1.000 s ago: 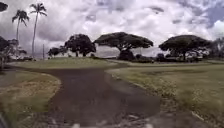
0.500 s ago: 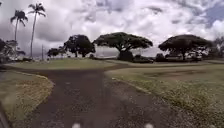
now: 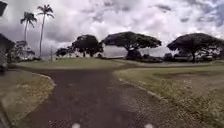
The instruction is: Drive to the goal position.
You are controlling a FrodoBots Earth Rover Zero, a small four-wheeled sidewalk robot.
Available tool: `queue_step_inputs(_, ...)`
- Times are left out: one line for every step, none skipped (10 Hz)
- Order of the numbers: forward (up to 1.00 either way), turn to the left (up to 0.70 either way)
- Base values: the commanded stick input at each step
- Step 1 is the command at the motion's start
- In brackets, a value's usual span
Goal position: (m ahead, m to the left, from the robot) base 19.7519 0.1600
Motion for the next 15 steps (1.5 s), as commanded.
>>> queue_step_inputs(0.70, 0.00)
queue_step_inputs(0.70, 0.00)
queue_step_inputs(0.70, 0.00)
queue_step_inputs(0.70, 0.00)
queue_step_inputs(0.70, 0.00)
queue_step_inputs(0.70, 0.00)
queue_step_inputs(0.70, 0.00)
queue_step_inputs(0.70, 0.00)
queue_step_inputs(0.70, 0.00)
queue_step_inputs(0.70, 0.00)
queue_step_inputs(0.70, 0.00)
queue_step_inputs(0.70, 0.00)
queue_step_inputs(0.70, 0.00)
queue_step_inputs(0.70, 0.00)
queue_step_inputs(0.70, 0.00)
